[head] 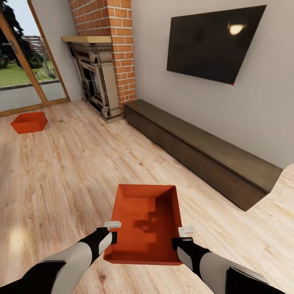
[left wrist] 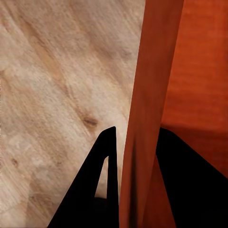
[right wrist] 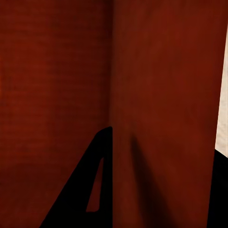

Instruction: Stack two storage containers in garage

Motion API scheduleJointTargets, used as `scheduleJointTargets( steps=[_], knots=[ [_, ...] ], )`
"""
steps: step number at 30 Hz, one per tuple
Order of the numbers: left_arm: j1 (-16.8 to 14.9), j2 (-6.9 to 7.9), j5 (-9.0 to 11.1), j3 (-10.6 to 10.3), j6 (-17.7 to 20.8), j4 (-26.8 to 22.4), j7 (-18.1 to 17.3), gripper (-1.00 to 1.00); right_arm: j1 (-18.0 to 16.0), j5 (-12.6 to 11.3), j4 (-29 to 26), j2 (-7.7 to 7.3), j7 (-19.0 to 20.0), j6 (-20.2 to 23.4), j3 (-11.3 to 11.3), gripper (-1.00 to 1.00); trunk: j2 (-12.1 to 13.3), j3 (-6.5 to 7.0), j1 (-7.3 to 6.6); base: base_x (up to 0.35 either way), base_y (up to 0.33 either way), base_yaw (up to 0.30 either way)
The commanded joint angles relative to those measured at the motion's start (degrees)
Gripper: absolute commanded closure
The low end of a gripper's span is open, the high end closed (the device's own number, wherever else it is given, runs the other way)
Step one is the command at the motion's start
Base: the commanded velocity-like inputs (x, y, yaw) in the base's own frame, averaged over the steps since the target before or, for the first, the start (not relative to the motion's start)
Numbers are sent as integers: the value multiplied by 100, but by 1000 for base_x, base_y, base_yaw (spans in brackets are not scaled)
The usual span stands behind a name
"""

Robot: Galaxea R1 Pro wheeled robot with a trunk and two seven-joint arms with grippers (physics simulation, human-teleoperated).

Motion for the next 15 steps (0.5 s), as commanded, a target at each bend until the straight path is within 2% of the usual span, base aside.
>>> scheduleJointTargets(
  steps=[1,15],
  knots=[
    [4,45,64,-201,34,11,40,100,-6,107,-22,-33,-41,33,-59,100,39,14,-23,0,0,0],
    [4,45,64,-201,33,11,40,100,-5,107,-22,-33,-41,35,-57,100,601,266,-330,0,0,0]
  ],
)
